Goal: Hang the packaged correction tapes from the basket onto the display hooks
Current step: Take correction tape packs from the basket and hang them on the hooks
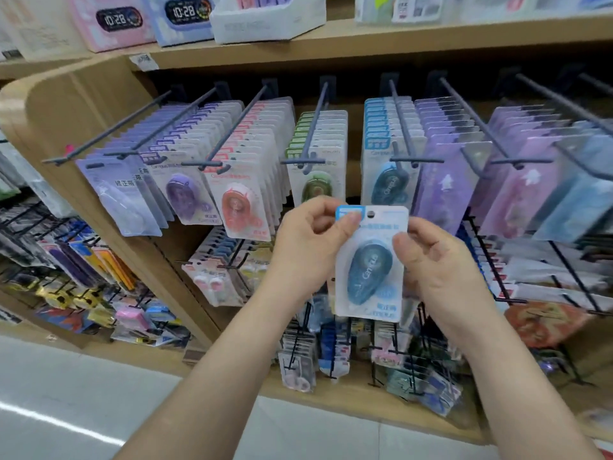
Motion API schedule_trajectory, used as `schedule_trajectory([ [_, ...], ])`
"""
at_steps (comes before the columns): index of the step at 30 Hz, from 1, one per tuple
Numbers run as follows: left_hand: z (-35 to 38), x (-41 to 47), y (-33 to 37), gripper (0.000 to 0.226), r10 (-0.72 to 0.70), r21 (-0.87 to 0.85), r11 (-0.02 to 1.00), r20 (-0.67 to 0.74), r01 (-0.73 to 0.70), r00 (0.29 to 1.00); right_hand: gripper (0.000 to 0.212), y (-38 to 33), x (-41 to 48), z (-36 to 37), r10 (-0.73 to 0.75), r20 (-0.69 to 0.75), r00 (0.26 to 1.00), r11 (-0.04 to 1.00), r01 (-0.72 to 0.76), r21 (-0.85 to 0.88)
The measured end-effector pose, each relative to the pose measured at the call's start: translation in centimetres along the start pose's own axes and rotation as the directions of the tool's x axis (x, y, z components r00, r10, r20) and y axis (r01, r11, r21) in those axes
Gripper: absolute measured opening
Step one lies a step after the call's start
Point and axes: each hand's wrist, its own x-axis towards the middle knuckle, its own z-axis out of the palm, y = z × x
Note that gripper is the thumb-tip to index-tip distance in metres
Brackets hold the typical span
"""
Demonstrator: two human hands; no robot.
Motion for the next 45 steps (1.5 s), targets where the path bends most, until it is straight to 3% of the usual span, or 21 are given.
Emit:
schedule_trajectory([
  [2, 1.1, 0.7, 0.2, 0.012, 0.019, -0.040, 0.999, -0.046, -0.021, 0.999, 0.029, 0.1, -0.6, -0.9, 0.072, 0.124, 0.990, 0.989, -0.055, -0.134],
  [4, 2.2, 1.2, 0.3, 0.014, 0.053, -0.032, 0.998, -0.059, -0.055, 0.997, 0.028, 0.5, -1.3, -1.2, 0.128, 0.144, 0.981, 0.965, -0.089, -0.248],
  [8, 3.4, 2.1, 0.7, 0.014, 0.070, -0.112, 0.991, -0.069, -0.077, 0.995, 0.030, 1.2, -1.3, -1.6, 0.094, 0.037, 0.995, 0.964, -0.082, -0.251],
  [13, 3.8, 2.5, 0.9, 0.015, 0.107, -0.102, 0.989, -0.023, -0.109, 0.994, 0.012, 1.8, -1.3, -1.9, 0.071, -0.015, 0.997, 0.964, -0.072, -0.254],
  [19, 3.2, 1.5, 1.5, 0.018, 0.190, -0.139, 0.973, 0.017, -0.185, 0.982, 0.011, 1.7, -1.6, -2.0, 0.034, 0.000, 0.999, 0.960, -0.032, -0.277],
  [25, 3.6, 2.8, 2.5, 0.010, 0.131, -0.131, 0.982, -0.036, -0.134, 0.991, 0.009, 1.6, -0.9, -1.6, 0.018, -0.033, 0.999, 0.970, -0.025, -0.240],
  [32, 3.6, 3.5, 2.6, 0.004, 0.034, -0.154, 0.988, 0.059, -0.025, 0.998, 0.012, 1.9, -0.8, -2.0, 0.079, -0.020, 0.997, 0.971, -0.081, -0.226],
  [38, 3.4, 4.1, 3.0, 0.011, 0.077, -0.033, 0.997, 0.046, -0.075, 0.996, 0.022, 1.9, -0.8, -2.3, 0.157, -0.072, 0.985, 0.951, -0.170, -0.257],
  [43, 3.6, 4.0, 2.4, 0.010, 0.066, -0.095, 0.994, 0.080, -0.059, 0.995, 0.025, 2.6, -0.4, -2.4, 0.128, -0.122, 0.984, 0.953, -0.156, -0.259],
  [45, 3.7, 3.5, 1.7, 0.021, 0.089, -0.077, 0.994, 0.096, -0.082, 0.991, 0.022, 2.7, -0.2, -2.4, 0.126, -0.141, 0.982, 0.959, -0.157, -0.235],
])
